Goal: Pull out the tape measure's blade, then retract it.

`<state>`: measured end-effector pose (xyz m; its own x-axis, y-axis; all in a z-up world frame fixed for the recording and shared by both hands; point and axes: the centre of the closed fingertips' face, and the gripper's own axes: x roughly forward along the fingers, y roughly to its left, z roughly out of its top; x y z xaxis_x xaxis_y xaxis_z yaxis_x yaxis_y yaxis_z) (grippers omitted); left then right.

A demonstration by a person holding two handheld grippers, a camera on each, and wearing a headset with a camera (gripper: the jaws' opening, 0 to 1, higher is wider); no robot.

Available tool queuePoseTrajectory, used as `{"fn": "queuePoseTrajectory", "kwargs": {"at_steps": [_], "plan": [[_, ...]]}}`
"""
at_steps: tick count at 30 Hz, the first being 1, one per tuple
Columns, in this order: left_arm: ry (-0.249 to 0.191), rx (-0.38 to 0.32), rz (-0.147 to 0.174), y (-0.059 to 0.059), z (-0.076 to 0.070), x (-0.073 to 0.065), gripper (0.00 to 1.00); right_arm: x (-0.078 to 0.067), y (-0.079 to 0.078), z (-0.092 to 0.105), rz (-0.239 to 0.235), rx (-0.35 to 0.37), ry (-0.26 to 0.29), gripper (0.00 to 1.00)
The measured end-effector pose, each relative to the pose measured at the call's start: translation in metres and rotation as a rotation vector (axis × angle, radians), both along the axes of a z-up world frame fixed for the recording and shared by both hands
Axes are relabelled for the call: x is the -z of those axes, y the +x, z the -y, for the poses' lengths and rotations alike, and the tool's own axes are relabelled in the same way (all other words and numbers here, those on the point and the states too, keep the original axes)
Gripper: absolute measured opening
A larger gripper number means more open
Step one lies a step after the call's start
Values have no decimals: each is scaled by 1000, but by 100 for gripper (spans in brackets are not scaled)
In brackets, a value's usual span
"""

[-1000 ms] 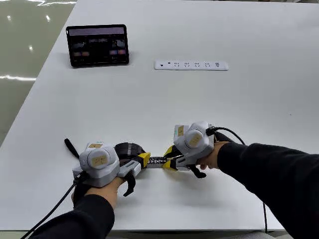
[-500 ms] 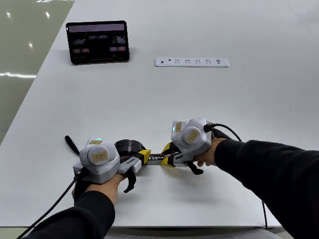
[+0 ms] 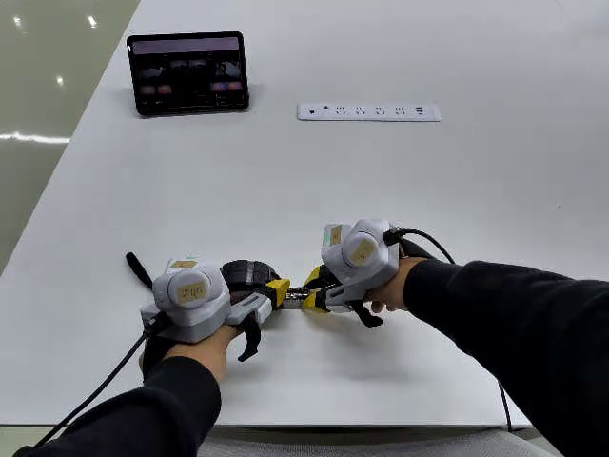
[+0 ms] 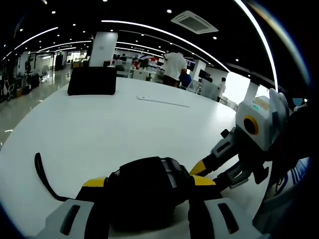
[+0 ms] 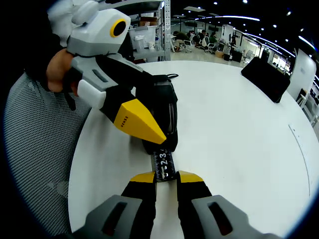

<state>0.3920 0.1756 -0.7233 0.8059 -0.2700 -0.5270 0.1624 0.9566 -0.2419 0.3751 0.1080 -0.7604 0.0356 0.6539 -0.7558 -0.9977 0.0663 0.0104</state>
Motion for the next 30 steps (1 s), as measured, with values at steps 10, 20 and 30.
{"fn": "queuePoseTrajectory", "kwargs": {"at_steps": [10, 20, 30], "plan": [[-5, -1, -2, 0, 0, 0, 59, 1, -1, -6, -6, 1, 8, 11], [-9, 1, -3, 0, 0, 0, 59, 1, -2, -12, -8, -1, 16, 11], [-13, 2, -4, 0, 0, 0, 59, 0, -2, -16, -9, -8, 14, 11]]}}
